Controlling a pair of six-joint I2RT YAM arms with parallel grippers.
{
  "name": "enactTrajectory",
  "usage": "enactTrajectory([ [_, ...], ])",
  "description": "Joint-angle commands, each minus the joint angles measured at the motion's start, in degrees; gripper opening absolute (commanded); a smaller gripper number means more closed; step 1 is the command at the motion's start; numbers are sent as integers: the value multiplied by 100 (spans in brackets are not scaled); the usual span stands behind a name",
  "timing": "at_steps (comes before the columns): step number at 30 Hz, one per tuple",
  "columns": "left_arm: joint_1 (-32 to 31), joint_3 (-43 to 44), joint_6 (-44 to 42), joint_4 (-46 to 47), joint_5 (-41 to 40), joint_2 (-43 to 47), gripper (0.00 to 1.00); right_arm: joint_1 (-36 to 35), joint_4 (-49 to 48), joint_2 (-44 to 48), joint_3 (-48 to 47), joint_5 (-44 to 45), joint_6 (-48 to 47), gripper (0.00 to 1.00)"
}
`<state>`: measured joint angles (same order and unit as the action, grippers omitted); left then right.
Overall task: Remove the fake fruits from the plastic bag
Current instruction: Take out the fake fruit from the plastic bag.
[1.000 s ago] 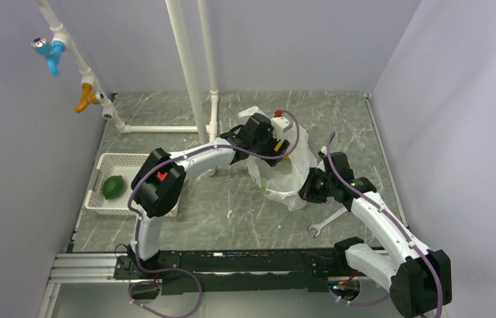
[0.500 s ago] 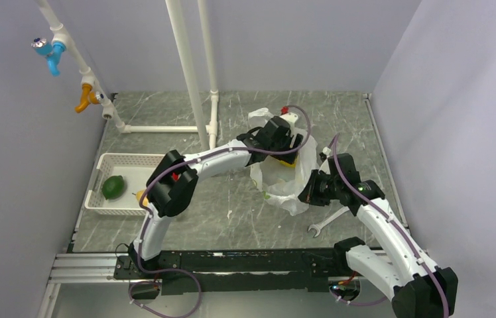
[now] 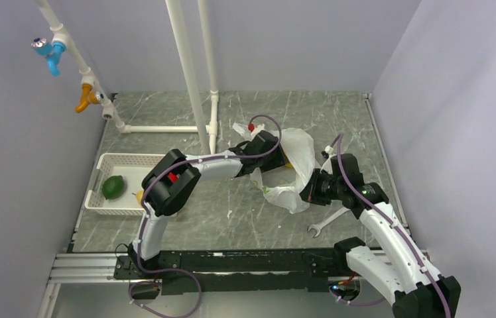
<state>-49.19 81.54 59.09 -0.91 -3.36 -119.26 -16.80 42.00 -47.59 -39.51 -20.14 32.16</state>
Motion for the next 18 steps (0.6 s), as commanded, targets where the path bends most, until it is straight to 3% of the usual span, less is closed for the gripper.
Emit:
enactTrajectory([
  [1,18,-130,777,904,-390,267,65,4,-181,79,-71,-243,83,0],
  [4,48,111,1008,887,-326,36,74,5,-270,83,19,-397,101,0],
  [10,71,-33,1686,1175,-746,-227,69,-7,-259,206,0,-420,65,0],
  [18,-26,386,1935,567,-1415,-610,75,-5,-387,124,91,-230,98,0],
])
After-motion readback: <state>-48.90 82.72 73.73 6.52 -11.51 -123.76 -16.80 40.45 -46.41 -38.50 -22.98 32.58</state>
